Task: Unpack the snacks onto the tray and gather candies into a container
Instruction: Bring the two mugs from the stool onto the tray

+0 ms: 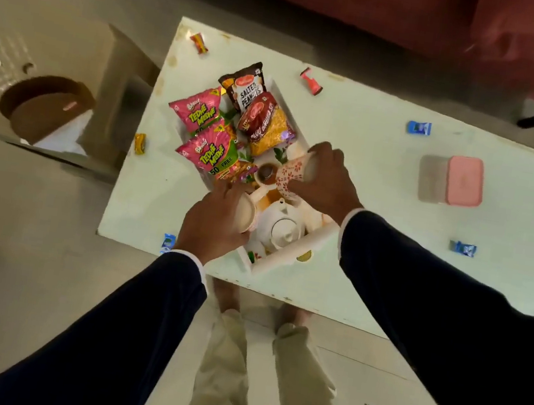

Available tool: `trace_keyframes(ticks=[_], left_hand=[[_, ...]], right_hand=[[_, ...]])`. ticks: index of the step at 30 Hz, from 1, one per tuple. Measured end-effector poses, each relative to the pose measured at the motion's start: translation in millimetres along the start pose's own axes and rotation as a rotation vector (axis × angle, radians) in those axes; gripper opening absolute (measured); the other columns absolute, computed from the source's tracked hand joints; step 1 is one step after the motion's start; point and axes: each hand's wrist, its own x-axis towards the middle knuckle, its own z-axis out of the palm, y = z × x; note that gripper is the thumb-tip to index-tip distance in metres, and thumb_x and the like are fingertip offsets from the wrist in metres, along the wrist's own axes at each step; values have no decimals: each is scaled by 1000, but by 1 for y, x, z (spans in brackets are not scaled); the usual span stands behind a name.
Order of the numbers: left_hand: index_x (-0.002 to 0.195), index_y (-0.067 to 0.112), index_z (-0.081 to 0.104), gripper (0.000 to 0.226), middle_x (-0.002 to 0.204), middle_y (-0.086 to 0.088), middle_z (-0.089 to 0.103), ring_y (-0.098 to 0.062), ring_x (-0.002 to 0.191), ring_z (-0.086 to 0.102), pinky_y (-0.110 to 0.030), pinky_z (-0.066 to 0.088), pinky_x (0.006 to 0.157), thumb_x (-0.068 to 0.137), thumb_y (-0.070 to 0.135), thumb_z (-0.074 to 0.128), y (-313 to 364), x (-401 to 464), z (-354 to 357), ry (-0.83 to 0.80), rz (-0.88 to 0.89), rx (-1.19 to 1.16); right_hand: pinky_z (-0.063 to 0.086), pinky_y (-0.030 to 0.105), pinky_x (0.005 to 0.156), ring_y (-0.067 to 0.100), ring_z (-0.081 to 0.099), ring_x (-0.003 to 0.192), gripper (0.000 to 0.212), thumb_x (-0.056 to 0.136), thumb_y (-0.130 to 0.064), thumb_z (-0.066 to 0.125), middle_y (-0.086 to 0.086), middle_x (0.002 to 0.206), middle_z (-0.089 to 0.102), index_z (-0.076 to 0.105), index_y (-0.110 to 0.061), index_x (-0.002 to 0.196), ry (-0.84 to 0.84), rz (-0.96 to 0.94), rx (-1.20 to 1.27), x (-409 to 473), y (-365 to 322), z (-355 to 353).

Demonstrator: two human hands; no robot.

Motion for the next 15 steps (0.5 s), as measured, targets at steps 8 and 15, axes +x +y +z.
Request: trace_keyframes(ticks=[8, 15], left_hand=[[133, 27, 44, 90, 128, -6, 51, -30, 105, 62, -38, 59, 64, 58, 31, 92, -3, 15, 8, -62, 155, 212], [139, 32, 39, 91, 132, -5, 47, -32, 119, 55, -40, 60, 68, 64, 23, 89, -9, 31, 1, -97, 129, 212]], right_hand=[[53, 45, 82, 37, 56, 113, 84, 69, -49, 82, 10, 129, 47, 41, -20, 137, 14, -135, -219, 28, -27, 16], [57, 47, 79, 35, 55, 116, 83, 74, -53, 79, 8, 137, 49, 40, -17, 138, 14, -233, -439, 36, -36, 27]])
